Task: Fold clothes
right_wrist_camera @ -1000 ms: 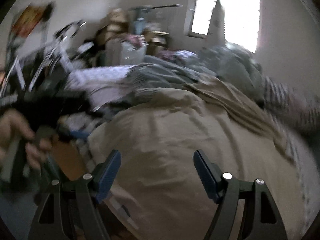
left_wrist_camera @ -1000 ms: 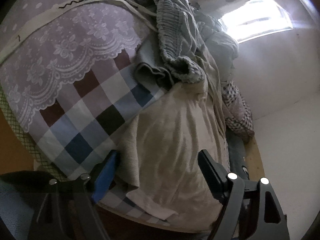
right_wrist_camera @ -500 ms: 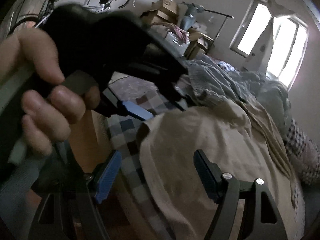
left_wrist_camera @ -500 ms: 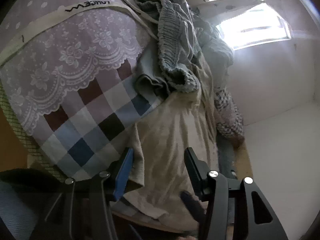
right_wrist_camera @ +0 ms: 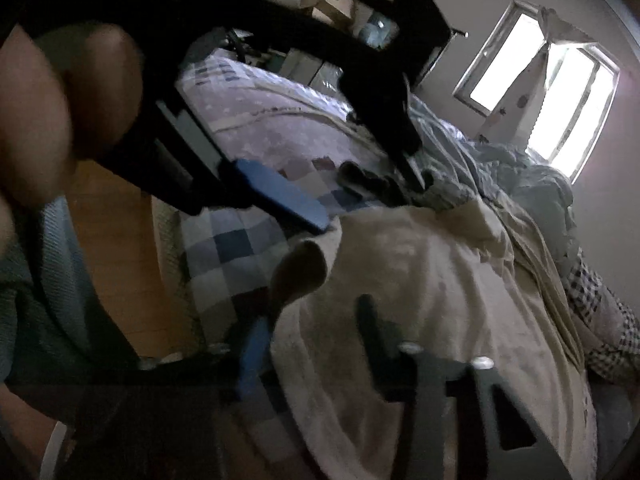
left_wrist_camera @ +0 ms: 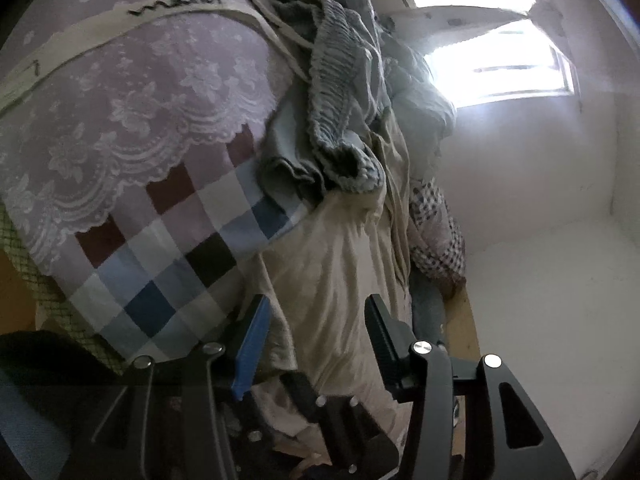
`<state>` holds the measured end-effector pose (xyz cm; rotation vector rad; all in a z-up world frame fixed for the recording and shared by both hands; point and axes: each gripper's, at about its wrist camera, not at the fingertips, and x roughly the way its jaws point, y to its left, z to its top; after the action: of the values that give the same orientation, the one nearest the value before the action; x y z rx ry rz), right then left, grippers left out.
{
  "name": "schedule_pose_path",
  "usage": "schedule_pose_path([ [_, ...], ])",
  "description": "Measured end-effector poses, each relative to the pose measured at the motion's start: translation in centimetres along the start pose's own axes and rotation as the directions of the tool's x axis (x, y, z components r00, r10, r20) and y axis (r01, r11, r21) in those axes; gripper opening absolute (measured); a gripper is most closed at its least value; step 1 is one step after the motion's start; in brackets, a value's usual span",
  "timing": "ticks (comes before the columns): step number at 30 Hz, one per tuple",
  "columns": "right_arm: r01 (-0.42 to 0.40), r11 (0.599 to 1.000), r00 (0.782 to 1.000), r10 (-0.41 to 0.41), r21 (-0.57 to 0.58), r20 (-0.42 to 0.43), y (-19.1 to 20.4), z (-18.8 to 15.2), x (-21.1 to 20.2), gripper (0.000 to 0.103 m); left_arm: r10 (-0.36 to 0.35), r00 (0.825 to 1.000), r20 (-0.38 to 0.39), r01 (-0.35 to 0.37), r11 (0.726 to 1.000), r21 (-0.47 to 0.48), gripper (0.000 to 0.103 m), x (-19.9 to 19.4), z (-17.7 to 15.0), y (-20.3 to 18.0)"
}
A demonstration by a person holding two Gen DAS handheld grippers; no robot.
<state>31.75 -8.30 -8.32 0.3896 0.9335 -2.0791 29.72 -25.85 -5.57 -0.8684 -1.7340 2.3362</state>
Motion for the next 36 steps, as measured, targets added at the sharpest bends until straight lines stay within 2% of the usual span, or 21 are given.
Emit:
schedule_pose_path([
  [3, -0.009, 1.0, 1.0, 0.009, 0.002, 0.008, 0.0, 0.1, -0.5, 0.006, 0.01, 1.0, 0.018, -0.009, 1.0, -0.024, 0.053, -0.6, 0.0, 0.3],
  [5, -0.021, 1.0, 1.0, 0.021, 0.007, 0.019, 0.1, 0.4, -1.1, 0.003, 0.033, 0.999, 0.022, -0.033, 0.999, -0.031, 0.053, -0.9, -0.1, 0.5],
  [9, -0.048, 0.998, 0.998, 0.047, 0.028, 0.049, 0.2, 1.3, -2.2, 0.001, 0.084, 0.996, 0.015, -0.083, 0.996, -0.033, 0.057, -0.8, -0.6, 0.7],
  [14, -0.076, 0.995, 0.995, 0.071, 0.066, 0.072, -0.2, 2.1, -2.9, 0.001, 0.092, 0.995, -0.036, -0.092, 0.996, 0.002, 0.06, 0.2, -1.4, 0.3],
  [18, -0.089, 0.992, 0.993, 0.081, 0.09, 0.086, -0.5, 2.5, -3.4, 0.001, 0.113, 0.993, -0.045, -0.112, 0.993, 0.025, 0.06, 1.0, -1.9, 0.0],
  [27, -0.098, 0.99, 0.993, 0.091, 0.102, 0.072, -0.5, 2.0, -3.5, 0.001, 0.146, 0.989, -0.015, -0.146, 0.989, -0.006, 0.06, 1.0, -1.6, 0.8],
  [29, -0.094, 0.99, 0.994, 0.087, 0.105, 0.067, -0.5, 1.8, -3.5, 0.001, 0.167, 0.986, -0.013, -0.167, 0.986, -0.009, 0.054, 1.0, -1.6, 0.8],
  [31, -0.088, 0.99, 0.995, 0.083, 0.108, 0.056, -0.6, 1.6, -3.3, 0.003, 0.193, 0.981, -0.021, -0.193, 0.981, -0.001, 0.046, 1.1, -1.6, 0.7],
  [32, -0.082, 0.991, 0.996, 0.077, 0.107, 0.05, -0.6, 1.5, -3.2, 0.008, 0.204, 0.979, -0.025, -0.204, 0.979, 0.003, 0.039, 1.2, -1.6, 0.7],
  [34, -0.074, 0.992, 0.997, 0.07, 0.103, 0.041, -0.6, 1.2, -3.1, 0.028, 0.206, 0.978, -0.024, -0.206, 0.978, 0.008, 0.029, 1.2, -1.6, 0.6],
  [35, -0.078, 0.992, 0.996, 0.074, 0.104, 0.042, -0.5, 1.0, -3.0, 0.041, 0.206, 0.978, -0.022, -0.206, 0.979, 0.01, 0.022, 1.2, -1.6, 0.6],
  [36, -0.082, 0.991, 0.996, 0.077, 0.103, 0.044, -0.5, 0.8, -3.0, 0.045, 0.204, 0.979, -0.02, -0.204, 0.979, 0.012, 0.019, 1.1, -1.6, 0.6],
])
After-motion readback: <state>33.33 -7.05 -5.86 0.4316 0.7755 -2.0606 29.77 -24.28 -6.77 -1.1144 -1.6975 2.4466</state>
